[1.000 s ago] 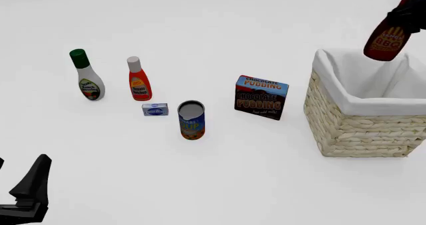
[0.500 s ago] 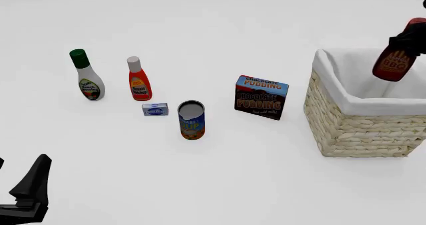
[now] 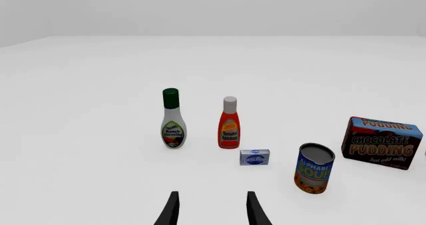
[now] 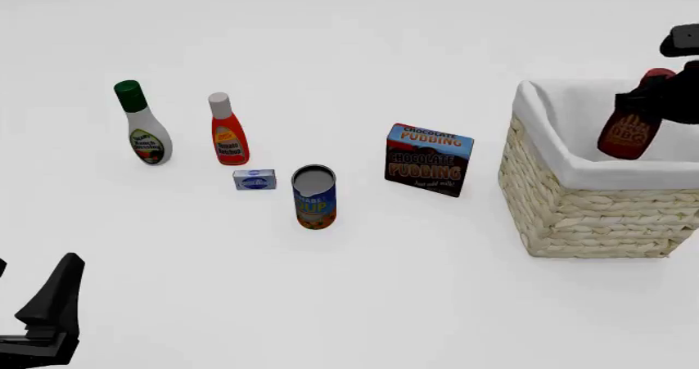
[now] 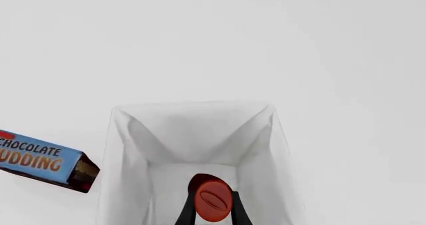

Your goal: Pick the bbq sauce and place it in the basket.

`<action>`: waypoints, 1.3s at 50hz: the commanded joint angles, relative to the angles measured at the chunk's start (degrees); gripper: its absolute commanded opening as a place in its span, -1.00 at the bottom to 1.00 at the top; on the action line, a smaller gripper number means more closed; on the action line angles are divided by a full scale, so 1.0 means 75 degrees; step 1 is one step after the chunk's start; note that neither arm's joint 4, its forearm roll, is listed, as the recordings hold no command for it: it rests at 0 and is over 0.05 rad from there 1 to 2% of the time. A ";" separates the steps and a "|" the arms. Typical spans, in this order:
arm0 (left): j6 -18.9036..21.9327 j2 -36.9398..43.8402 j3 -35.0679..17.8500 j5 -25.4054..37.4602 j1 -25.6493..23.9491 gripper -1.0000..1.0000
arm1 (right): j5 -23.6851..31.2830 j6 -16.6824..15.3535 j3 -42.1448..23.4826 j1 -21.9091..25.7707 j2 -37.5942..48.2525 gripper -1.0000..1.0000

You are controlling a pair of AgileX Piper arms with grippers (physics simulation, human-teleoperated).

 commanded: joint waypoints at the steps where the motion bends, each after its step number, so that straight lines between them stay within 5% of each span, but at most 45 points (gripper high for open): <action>1: -0.0001 0.0001 0.0000 0.0000 0.0001 1.00 | -0.0302 0.0112 0.0069 -0.0008 0.0336 -1.00; 62: 0.0001 0.0000 0.0000 0.0000 -0.0001 1.00 | -0.0912 0.0180 0.0037 0.0090 0.1525 -1.00; 63: 0.0001 0.0002 0.0000 0.0000 -0.0001 1.00 | -0.0915 0.0186 0.0037 0.0091 0.1537 1.00; 65: 0.0001 0.0001 0.0000 0.0000 0.0000 1.00 | -0.0930 0.0169 0.0048 0.0090 0.1539 1.00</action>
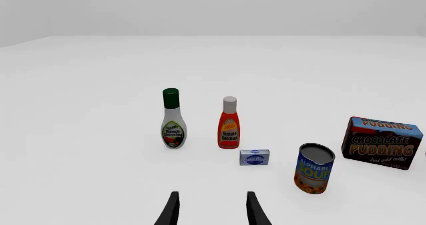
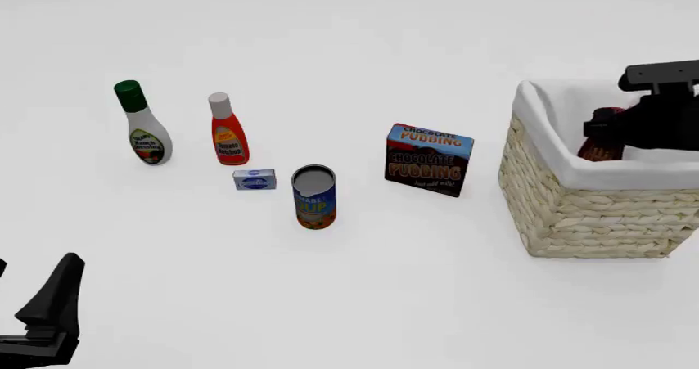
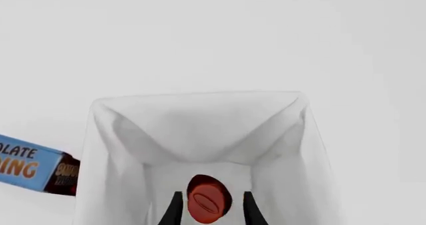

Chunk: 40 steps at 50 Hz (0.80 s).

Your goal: Pick the bbq sauce and place it in the basket.

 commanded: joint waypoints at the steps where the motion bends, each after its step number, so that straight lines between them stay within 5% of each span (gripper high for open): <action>1: 0.0001 -0.0001 0.0000 0.0000 0.0001 1.00 | -0.0075 0.0042 -0.0071 0.0013 0.0101 1.00; 40: -0.0001 0.0001 0.0000 0.0000 0.0001 1.00 | 0.0570 -0.0029 -0.0461 0.0154 -0.0752 1.00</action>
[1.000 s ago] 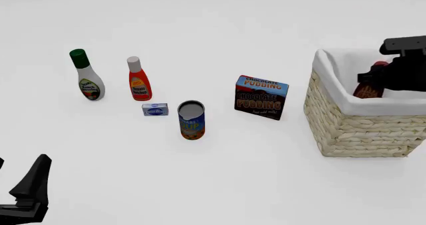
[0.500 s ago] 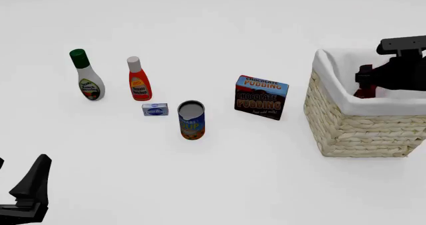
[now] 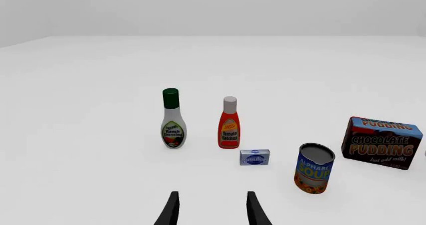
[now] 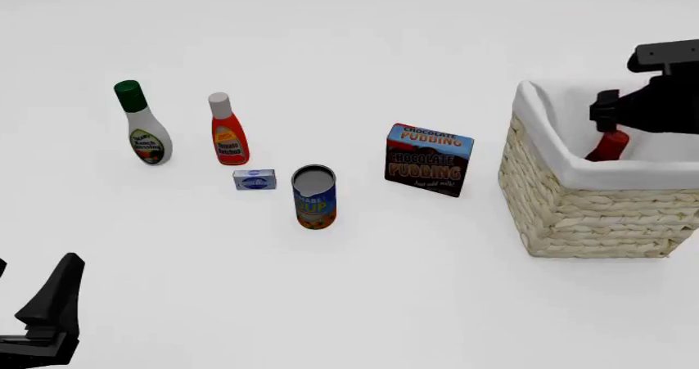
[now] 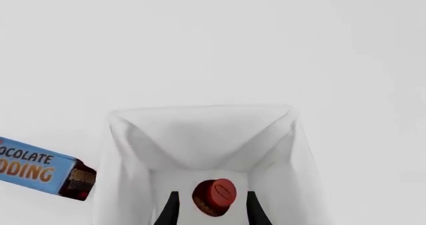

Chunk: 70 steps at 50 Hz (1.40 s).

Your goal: Pick the bbq sauce and place it in the basket.

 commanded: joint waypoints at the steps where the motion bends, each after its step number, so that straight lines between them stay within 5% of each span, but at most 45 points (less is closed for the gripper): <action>1: 0.0001 -0.0001 0.0000 0.0000 0.0000 1.00 | 0.0294 -0.0026 -0.0171 0.0077 -0.0424 1.00; 70: 0.0000 -0.0001 0.0000 0.0000 0.0001 1.00 | 0.0955 0.0197 -0.0279 0.0647 -0.3043 1.00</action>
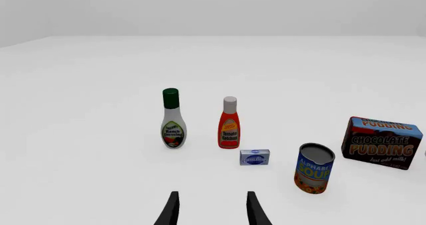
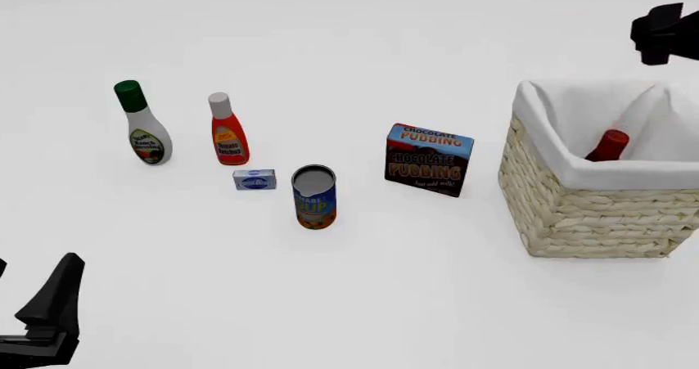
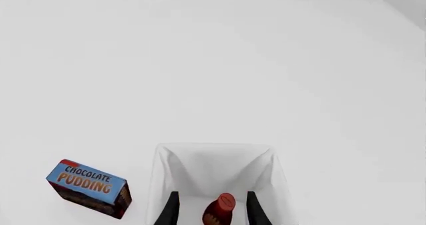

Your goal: Pick the bbq sauce and place it in the basket.

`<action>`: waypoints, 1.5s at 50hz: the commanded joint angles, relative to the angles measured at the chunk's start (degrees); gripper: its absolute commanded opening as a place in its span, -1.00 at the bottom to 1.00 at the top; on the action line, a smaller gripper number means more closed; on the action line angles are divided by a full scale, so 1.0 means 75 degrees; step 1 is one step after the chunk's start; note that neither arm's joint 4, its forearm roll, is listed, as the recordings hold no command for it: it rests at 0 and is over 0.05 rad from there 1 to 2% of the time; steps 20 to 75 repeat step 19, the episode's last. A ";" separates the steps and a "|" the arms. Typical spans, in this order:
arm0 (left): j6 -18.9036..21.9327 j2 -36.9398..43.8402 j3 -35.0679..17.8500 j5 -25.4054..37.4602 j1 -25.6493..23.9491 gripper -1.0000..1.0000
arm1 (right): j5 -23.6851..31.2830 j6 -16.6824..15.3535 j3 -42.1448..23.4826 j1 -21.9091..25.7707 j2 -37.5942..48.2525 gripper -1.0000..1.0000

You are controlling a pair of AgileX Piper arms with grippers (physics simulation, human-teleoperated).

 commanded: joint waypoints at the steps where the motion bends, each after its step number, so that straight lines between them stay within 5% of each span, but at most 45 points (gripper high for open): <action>1: 0.0000 -0.0001 0.0000 0.0000 0.0001 1.00 | 0.0135 0.0113 0.0130 0.0048 -0.0583 1.00; 75: 0.0001 0.0000 0.0000 0.0000 -0.0002 1.00 | 0.0181 0.0262 0.0319 -0.0103 -0.1285 1.00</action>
